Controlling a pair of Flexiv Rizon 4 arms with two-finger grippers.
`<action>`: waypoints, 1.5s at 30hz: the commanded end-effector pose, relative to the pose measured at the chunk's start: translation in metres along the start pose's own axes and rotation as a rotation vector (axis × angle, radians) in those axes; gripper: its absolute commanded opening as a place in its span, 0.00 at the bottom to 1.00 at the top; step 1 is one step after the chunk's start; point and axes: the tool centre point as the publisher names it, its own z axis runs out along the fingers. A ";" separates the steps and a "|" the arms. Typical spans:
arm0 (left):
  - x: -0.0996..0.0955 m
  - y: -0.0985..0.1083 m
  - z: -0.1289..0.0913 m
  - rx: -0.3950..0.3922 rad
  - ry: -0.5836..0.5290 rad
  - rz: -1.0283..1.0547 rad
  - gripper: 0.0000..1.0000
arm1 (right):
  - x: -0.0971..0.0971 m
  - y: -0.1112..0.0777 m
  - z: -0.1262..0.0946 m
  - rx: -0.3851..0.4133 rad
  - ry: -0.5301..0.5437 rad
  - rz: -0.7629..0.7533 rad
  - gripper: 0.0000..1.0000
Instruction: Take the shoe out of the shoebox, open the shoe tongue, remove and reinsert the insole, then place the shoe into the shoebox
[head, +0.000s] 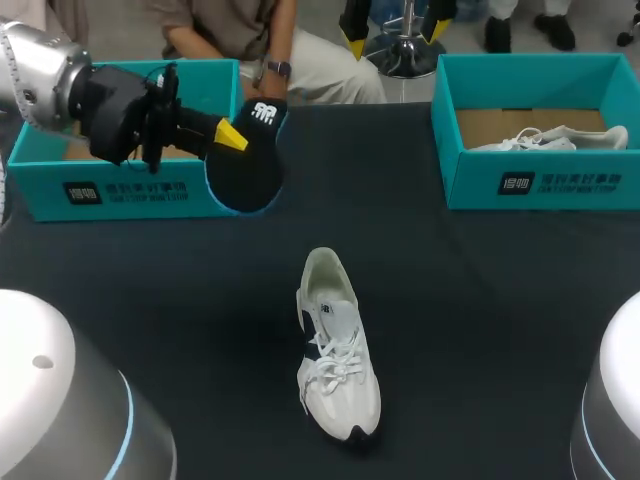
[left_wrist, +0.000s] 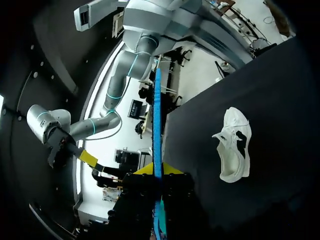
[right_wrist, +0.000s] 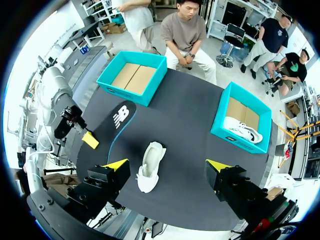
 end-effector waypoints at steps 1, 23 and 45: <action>0.012 -0.008 0.003 -0.067 -0.058 0.087 0.00 | 0.000 0.001 0.000 0.001 0.000 0.001 1.00; 0.024 0.032 0.016 -0.113 -0.048 0.234 0.00 | 0.000 0.001 0.000 0.001 0.000 0.001 1.00; 0.001 0.052 0.014 -0.180 -0.016 0.358 0.00 | 0.000 0.001 0.000 0.001 0.000 0.001 1.00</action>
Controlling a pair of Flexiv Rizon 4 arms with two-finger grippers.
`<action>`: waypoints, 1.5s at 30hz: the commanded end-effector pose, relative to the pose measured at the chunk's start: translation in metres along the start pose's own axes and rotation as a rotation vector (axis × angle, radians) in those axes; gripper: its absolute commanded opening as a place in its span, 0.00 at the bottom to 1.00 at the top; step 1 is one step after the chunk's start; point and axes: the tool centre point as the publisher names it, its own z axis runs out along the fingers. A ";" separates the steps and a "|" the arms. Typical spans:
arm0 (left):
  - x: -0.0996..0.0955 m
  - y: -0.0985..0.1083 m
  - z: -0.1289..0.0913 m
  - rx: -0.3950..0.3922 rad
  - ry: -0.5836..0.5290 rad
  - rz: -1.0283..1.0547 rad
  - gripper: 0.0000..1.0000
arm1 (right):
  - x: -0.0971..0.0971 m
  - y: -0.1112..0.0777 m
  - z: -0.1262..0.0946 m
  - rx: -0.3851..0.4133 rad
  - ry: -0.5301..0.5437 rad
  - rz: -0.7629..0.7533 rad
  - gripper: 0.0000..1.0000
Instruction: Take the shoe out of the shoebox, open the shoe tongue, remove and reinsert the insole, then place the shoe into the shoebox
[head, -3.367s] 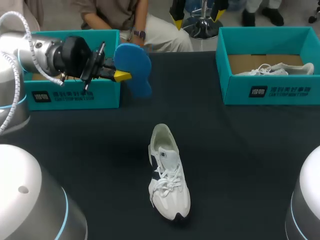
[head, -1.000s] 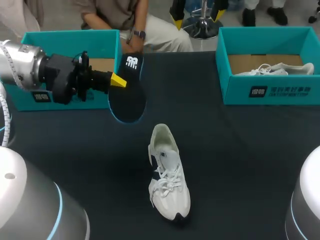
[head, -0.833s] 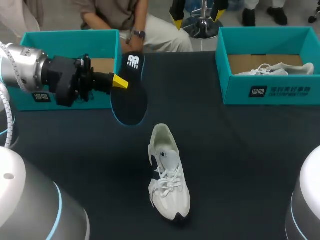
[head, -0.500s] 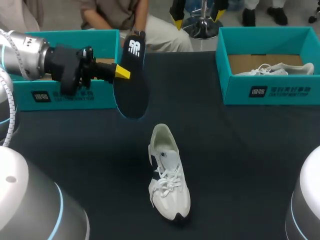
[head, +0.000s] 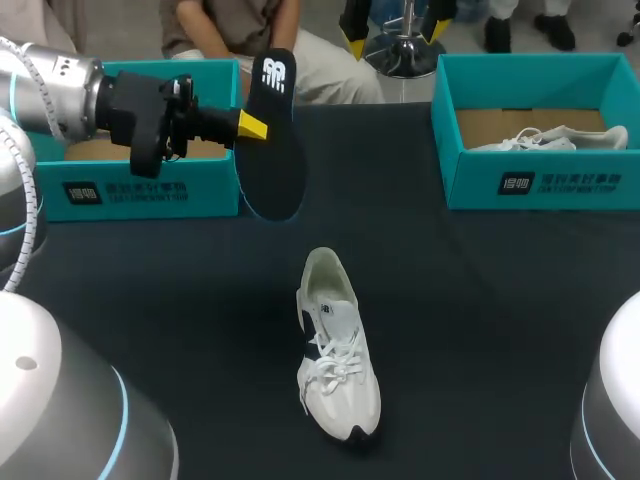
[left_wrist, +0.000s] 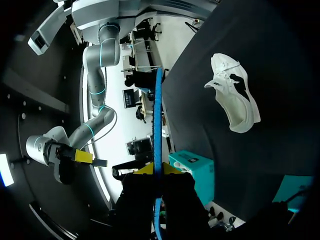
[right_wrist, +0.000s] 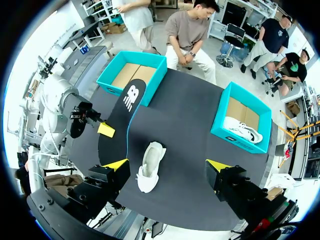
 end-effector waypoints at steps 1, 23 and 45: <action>0.000 0.000 0.001 -0.001 0.000 0.002 0.00 | 0.000 0.001 0.000 0.001 0.000 0.001 1.00; 0.000 0.000 0.001 -0.001 0.000 0.002 0.00 | -0.002 -0.004 0.005 -0.067 0.248 0.064 1.00; 0.000 0.000 0.001 -0.001 0.000 0.002 0.00 | 0.013 -0.010 -0.001 0.041 0.775 0.123 1.00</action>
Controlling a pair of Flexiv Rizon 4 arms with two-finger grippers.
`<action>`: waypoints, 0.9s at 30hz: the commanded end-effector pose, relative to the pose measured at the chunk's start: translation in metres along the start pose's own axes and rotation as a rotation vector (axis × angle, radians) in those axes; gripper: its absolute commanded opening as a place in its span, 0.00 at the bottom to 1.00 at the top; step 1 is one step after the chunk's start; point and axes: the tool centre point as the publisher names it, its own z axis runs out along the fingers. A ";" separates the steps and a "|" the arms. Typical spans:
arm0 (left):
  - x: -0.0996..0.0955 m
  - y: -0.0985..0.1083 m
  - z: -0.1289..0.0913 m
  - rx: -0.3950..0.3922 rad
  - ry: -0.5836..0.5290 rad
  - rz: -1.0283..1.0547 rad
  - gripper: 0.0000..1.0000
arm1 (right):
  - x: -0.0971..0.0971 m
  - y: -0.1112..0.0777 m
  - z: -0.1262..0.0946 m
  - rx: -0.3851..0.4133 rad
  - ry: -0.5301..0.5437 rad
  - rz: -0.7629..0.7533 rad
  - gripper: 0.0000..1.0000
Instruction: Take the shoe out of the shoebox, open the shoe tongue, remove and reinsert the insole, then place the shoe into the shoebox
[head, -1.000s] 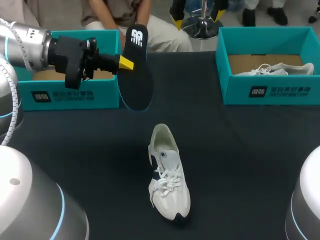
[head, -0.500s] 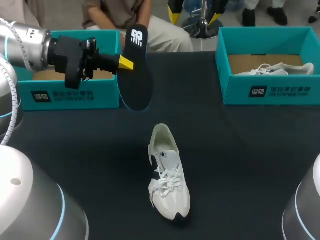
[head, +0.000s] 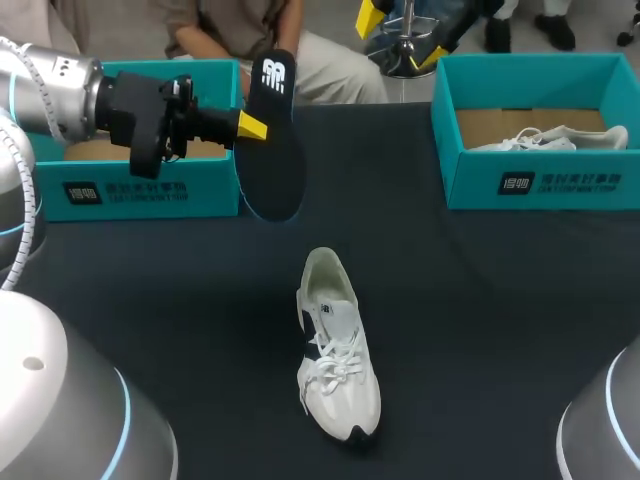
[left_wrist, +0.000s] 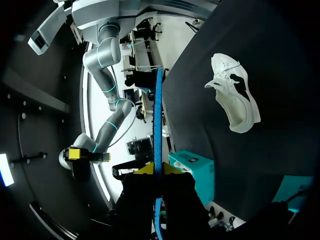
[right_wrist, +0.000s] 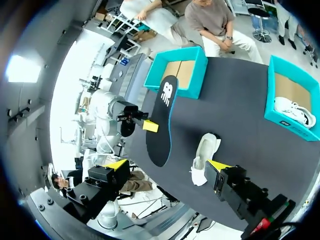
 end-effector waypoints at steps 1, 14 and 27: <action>0.001 0.000 0.001 0.000 -0.001 0.002 0.00 | -0.005 0.003 0.008 -0.034 0.115 -0.043 1.00; 0.001 0.000 0.001 0.000 -0.001 0.002 0.00 | -0.003 0.004 0.007 -0.058 0.078 -0.066 1.00; 0.001 0.000 0.001 0.000 -0.001 0.002 0.00 | -0.004 0.010 0.009 -0.069 0.181 -0.055 1.00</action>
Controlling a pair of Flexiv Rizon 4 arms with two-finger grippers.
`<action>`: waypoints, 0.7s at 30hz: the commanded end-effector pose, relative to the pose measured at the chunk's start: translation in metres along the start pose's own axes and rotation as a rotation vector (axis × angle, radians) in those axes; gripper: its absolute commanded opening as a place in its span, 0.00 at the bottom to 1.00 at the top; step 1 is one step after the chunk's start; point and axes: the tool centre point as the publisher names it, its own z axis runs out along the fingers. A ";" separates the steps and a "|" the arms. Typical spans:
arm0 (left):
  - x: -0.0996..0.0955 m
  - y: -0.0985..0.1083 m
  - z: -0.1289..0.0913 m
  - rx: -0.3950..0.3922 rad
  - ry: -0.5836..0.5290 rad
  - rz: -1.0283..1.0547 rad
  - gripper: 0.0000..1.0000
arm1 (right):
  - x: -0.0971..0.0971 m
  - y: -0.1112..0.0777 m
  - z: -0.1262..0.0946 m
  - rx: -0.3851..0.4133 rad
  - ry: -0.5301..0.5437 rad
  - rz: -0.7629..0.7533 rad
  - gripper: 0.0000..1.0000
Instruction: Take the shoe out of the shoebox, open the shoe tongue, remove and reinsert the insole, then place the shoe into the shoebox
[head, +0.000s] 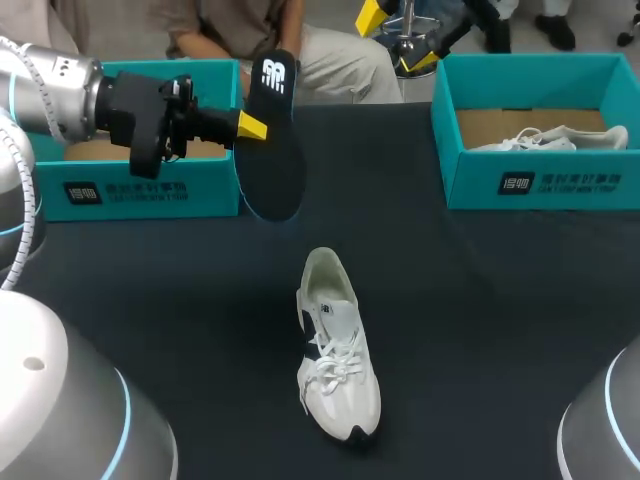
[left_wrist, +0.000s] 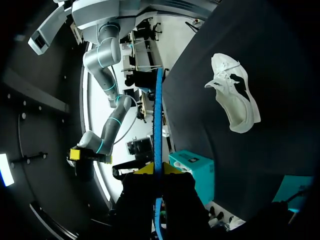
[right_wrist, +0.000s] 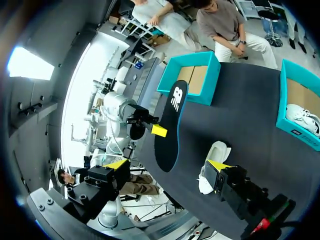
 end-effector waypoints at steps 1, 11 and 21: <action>0.001 0.000 0.001 0.000 -0.001 0.002 0.00 | -0.008 0.003 0.009 -0.005 0.084 0.005 1.00; 0.001 0.000 0.001 0.000 -0.001 0.002 0.00 | -0.006 0.006 0.028 -0.033 0.230 0.049 1.00; 0.001 0.000 0.001 0.000 -0.001 0.002 0.00 | -0.022 -0.008 0.026 -0.116 0.304 0.055 1.00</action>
